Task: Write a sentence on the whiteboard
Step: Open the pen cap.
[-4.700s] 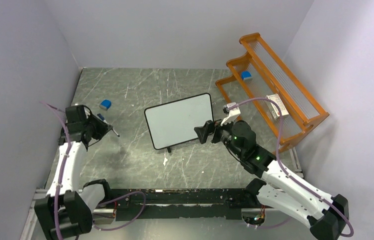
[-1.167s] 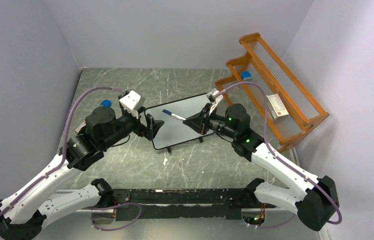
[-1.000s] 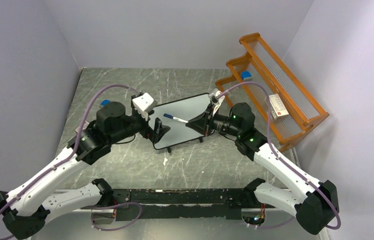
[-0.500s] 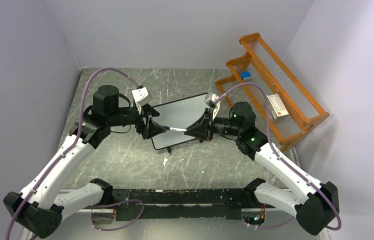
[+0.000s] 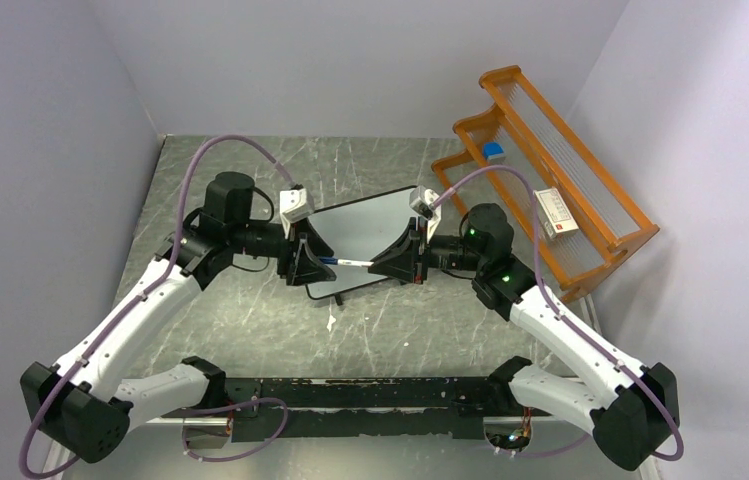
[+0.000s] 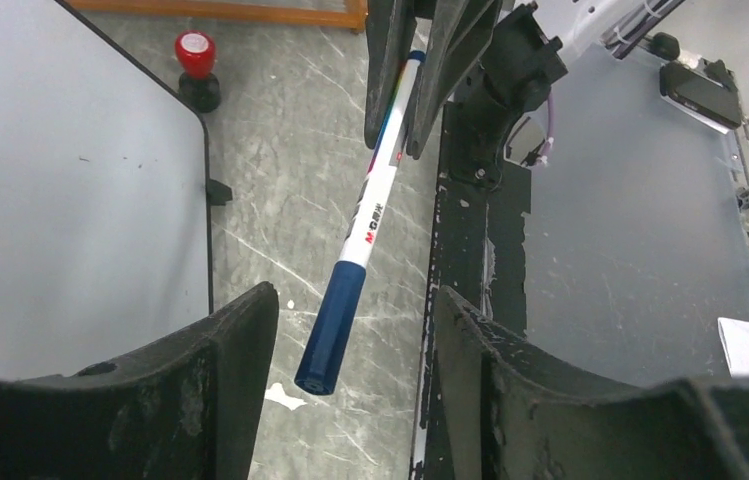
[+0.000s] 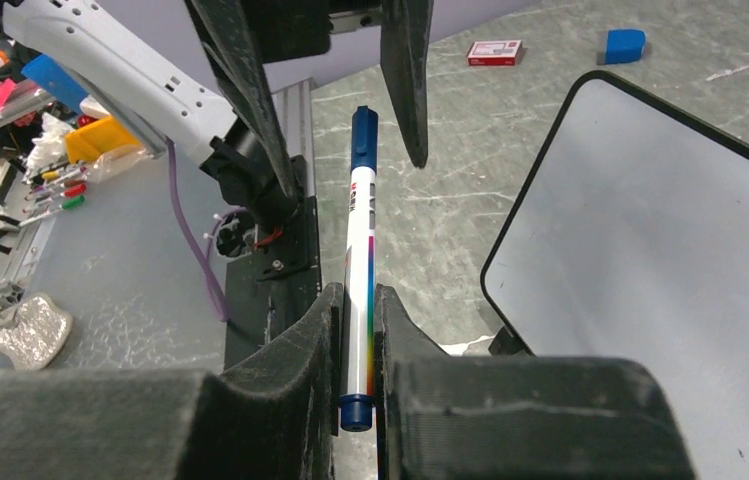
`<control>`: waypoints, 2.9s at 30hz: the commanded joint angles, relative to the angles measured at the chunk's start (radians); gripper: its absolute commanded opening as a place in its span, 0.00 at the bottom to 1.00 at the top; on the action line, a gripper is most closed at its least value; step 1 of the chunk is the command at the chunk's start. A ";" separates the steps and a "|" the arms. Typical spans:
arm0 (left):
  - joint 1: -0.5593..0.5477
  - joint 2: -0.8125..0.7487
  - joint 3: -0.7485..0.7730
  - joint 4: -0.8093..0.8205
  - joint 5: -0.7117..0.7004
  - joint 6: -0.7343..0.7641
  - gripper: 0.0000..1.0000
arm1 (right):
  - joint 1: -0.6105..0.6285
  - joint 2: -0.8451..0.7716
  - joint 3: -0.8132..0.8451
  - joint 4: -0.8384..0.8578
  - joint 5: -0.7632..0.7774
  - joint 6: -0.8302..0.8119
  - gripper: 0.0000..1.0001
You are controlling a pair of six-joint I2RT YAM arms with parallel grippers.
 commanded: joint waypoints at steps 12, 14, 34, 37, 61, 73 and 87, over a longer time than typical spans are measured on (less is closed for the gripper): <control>0.006 0.022 -0.011 -0.014 0.132 0.066 0.31 | -0.005 0.042 -0.003 0.077 -0.076 0.035 0.00; 0.006 0.024 -0.013 -0.015 0.135 0.067 0.23 | -0.005 0.048 -0.005 0.087 -0.084 0.040 0.00; 0.006 0.021 -0.047 0.035 0.200 0.060 0.05 | 0.036 0.103 -0.008 0.252 -0.124 0.164 0.27; 0.006 0.016 -0.053 0.047 0.196 0.049 0.05 | 0.037 0.106 -0.003 0.255 -0.125 0.168 0.26; 0.019 -0.005 -0.078 0.119 0.197 -0.018 0.05 | 0.043 0.086 -0.012 0.257 -0.122 0.165 0.09; 0.063 -0.058 -0.114 0.117 0.162 -0.030 0.05 | -0.011 0.020 -0.037 0.283 -0.186 0.189 0.00; 0.110 -0.140 -0.111 0.105 -0.250 -0.082 0.05 | -0.103 -0.038 -0.007 0.071 -0.061 0.087 0.00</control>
